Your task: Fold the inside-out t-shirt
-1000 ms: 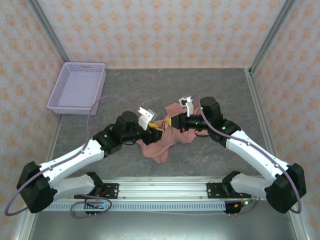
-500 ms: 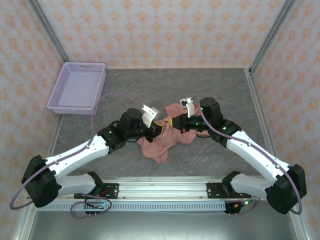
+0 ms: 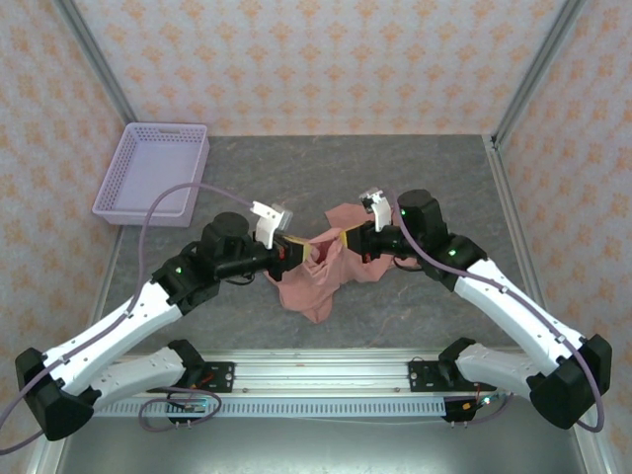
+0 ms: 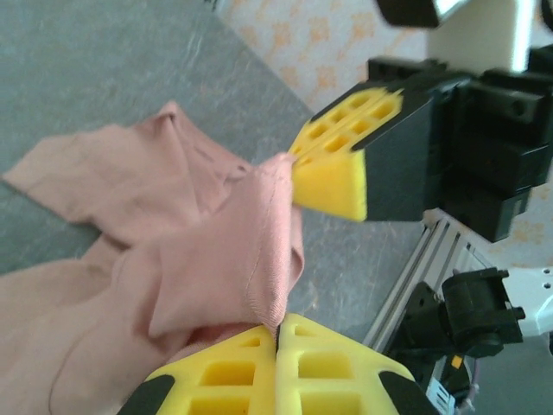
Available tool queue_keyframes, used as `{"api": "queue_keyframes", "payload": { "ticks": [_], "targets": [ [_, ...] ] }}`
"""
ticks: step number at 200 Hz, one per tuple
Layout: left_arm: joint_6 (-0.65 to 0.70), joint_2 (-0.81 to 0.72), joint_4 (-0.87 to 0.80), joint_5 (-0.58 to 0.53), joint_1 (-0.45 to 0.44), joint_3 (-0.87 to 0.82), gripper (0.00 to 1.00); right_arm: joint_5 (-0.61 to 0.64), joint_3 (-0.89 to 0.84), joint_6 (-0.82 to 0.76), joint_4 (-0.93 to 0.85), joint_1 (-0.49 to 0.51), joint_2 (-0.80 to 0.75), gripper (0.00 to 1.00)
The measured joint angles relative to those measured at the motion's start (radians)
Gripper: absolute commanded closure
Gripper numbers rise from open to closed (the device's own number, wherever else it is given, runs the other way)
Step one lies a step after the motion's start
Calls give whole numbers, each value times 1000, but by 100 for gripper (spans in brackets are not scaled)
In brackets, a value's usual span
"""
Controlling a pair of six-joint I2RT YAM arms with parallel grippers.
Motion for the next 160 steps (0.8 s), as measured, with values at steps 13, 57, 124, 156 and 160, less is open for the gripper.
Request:
{"api": "queue_keyframes", "payload": {
  "ticks": [13,57,124,156,160],
  "targets": [
    [-3,31,-68,-17,2,39,100,35,24,-18,-42,0,0,100],
    [-54,55,-107,-11,26,57,100,191,103,-35,-144,3,15,96],
    [-119,90,23,77,26,24,100,332,69,-28,-187,73,63,61],
    [-114,99,22,77,26,24,100,331,-40,-52,-154,124,-49,51],
    [-114,99,22,76,26,24,100,327,-49,-56,-149,132,-63,50]
  ]
}}
